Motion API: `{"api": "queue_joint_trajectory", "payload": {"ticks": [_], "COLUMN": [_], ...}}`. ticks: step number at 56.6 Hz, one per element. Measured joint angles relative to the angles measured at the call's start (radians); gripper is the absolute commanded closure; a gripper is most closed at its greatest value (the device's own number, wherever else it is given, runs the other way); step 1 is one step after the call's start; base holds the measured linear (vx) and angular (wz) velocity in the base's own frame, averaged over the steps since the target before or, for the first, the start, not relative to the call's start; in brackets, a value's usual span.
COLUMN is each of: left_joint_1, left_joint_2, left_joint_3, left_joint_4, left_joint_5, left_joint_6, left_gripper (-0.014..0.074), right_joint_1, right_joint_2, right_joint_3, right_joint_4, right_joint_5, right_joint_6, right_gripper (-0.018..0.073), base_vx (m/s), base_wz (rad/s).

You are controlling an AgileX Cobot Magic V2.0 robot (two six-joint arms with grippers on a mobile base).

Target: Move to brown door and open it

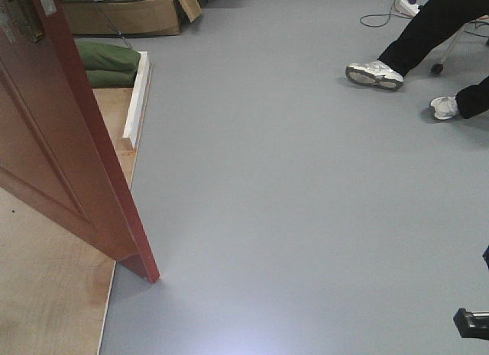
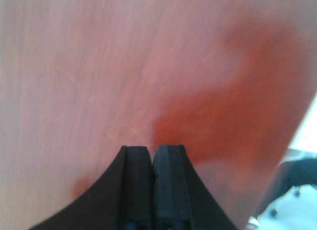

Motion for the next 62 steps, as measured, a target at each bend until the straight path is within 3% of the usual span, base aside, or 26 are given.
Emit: {"api": "queue_joint_trajectory", "payload": {"ticks": [62], "left_joint_1": [0.000], "left_joint_2": [0.049], "left_joint_3": [-0.002], "left_joint_4": [0.001], "left_joint_5": [-0.013], "left_joint_6": [-0.002], "left_gripper": [0.0600], "right_joint_1": [0.000], "right_joint_2": [0.000], "right_joint_3": [0.000], "right_joint_4": [0.000], "right_joint_5": [0.000], "right_joint_6": [0.000], "right_gripper": [0.0559], "base_vx": [0.00], "base_wz": [0.00]}}
